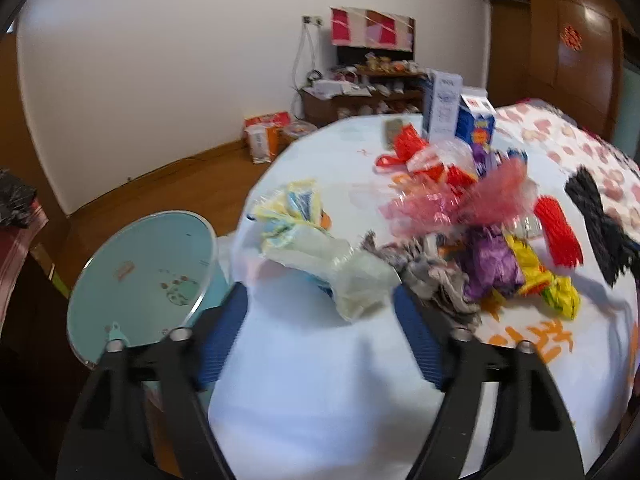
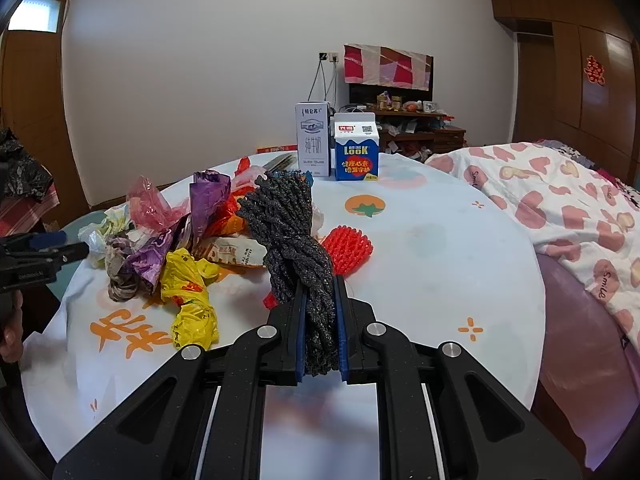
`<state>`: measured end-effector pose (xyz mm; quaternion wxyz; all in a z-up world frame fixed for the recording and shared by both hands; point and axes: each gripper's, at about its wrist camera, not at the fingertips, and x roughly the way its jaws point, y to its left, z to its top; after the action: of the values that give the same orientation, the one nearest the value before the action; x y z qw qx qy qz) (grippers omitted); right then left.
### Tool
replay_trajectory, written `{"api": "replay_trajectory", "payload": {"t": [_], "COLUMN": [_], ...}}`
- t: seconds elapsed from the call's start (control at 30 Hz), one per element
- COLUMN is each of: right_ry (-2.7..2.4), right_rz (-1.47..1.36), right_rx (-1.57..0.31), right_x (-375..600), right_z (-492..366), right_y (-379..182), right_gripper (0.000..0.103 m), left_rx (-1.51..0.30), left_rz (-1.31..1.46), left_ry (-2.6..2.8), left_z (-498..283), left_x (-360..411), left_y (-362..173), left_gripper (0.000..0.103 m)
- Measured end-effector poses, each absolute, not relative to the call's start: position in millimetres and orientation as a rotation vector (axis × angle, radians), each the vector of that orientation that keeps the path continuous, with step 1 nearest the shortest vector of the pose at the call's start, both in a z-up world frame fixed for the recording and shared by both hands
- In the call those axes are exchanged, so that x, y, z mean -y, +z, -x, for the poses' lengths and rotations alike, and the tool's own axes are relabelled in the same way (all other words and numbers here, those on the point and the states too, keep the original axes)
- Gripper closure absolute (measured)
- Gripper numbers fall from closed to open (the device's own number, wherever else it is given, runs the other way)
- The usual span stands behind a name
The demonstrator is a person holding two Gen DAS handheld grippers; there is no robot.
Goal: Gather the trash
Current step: 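Grasp the clear plastic bag with the left gripper while right gripper holds the black sleeve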
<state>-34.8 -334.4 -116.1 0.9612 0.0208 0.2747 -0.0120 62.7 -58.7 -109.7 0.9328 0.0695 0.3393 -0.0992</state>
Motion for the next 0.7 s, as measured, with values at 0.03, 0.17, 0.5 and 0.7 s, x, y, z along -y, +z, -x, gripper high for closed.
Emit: {"api": "replay_trajectory", "payload": {"t": [0.03, 0.17, 0.5, 0.7], "right_ry": [-0.024, -0.017, -0.018, -0.006], "right_rz": [-0.041, -0.035, -0.02, -0.011], "right_rx": [-0.557, -0.562, -0.558, -0.536], "right_x": [334, 333, 329, 321], "right_z": [34, 34, 34, 27], "right_y": [-116, -117, -116, -100], "right_gripper": [0.09, 0.09, 0.09, 0.09], "left_rx": [-0.693, -0.71, -0.775, -0.702], "left_rz": [-0.141, -0.116, -0.108, -0.151], "left_ry": [-0.201, -0.175, -0.256, -0.262], "left_z": [-64, -74, -86, -71], "left_x": [59, 60, 65, 56], "left_y": [-109, -109, -122, -103], "left_gripper": [0.027, 0.027, 0.081, 0.083]}}
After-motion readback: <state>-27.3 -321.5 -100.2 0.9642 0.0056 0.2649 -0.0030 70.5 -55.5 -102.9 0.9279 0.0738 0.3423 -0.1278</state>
